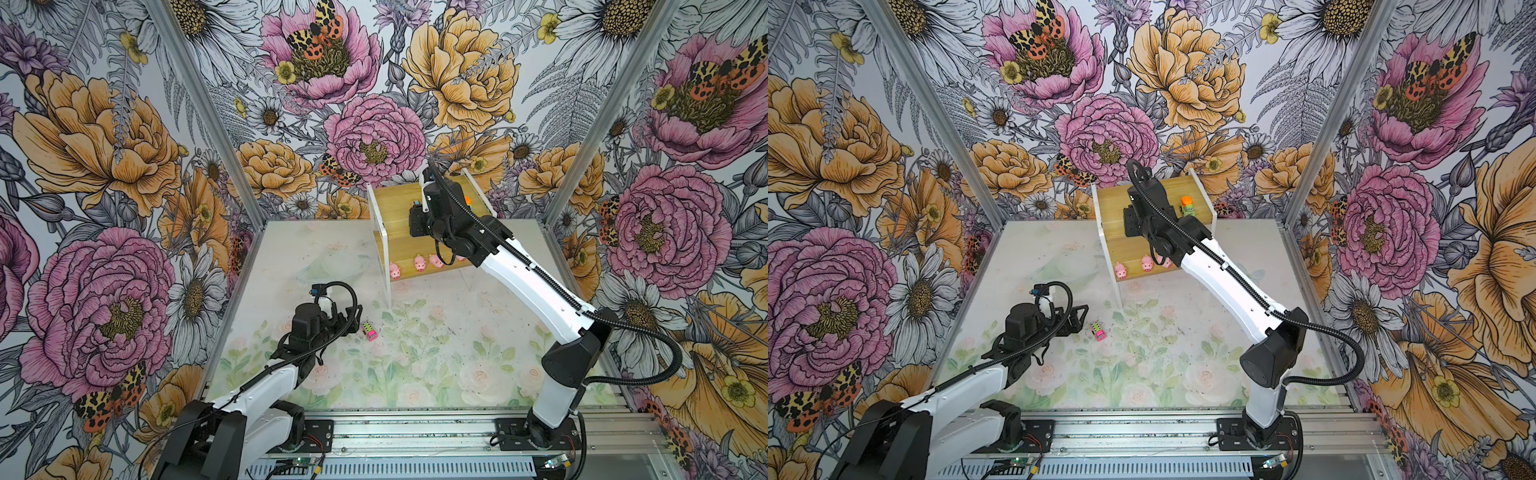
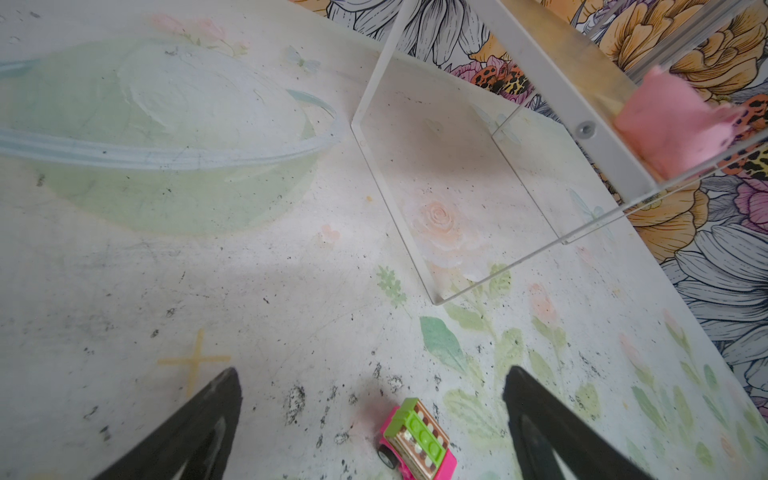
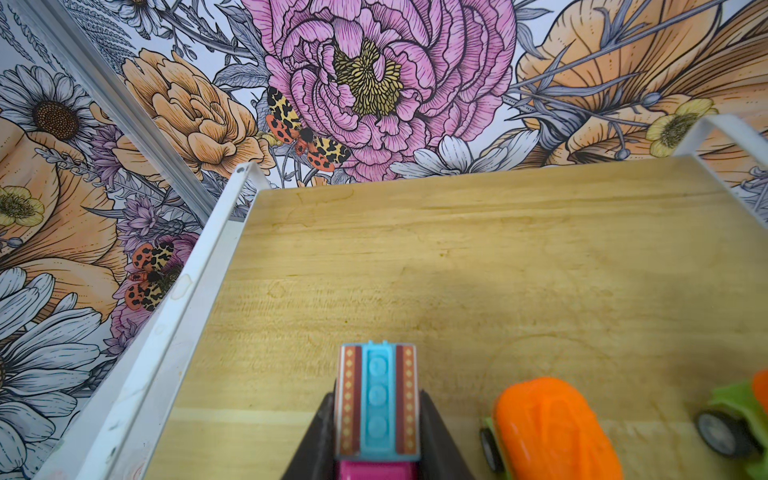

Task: Place and organize the plastic toys onto the shelf
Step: 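Set the truck beside the green trucks and open the right gripper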

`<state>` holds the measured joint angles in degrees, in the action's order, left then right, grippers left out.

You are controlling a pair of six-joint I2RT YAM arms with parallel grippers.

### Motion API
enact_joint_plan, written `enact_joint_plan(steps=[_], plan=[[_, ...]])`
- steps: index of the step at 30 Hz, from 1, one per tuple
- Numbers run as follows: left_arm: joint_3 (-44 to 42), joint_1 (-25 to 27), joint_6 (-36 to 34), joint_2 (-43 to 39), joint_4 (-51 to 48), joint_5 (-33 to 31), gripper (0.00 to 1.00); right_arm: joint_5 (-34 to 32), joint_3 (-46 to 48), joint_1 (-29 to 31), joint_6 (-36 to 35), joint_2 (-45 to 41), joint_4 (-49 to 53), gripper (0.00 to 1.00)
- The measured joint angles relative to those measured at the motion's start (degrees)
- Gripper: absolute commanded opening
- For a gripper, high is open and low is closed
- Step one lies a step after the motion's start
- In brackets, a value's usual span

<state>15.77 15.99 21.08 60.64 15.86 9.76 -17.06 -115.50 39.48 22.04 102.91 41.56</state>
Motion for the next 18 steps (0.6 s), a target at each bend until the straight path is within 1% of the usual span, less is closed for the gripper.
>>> enact_joint_plan(steps=[4,10,14,18], plan=[[0.0,0.0,0.0,0.3,0.0,0.0,0.99,0.9,0.3,-0.3,0.0,0.1,-0.2,0.31],[0.0,0.0,0.0,0.6,0.0,0.0,0.99,2.1,1.2,-0.5,-0.9,0.1,-0.2,0.52],[0.0,0.0,0.0,0.7,0.0,0.0,0.99,2.6,1.9,-0.5,-1.4,-0.3,-0.9,0.59],[0.0,0.0,0.0,0.8,0.1,0.0,0.99,3.3,3.7,-0.5,-2.1,-1.8,-1.0,0.63]])
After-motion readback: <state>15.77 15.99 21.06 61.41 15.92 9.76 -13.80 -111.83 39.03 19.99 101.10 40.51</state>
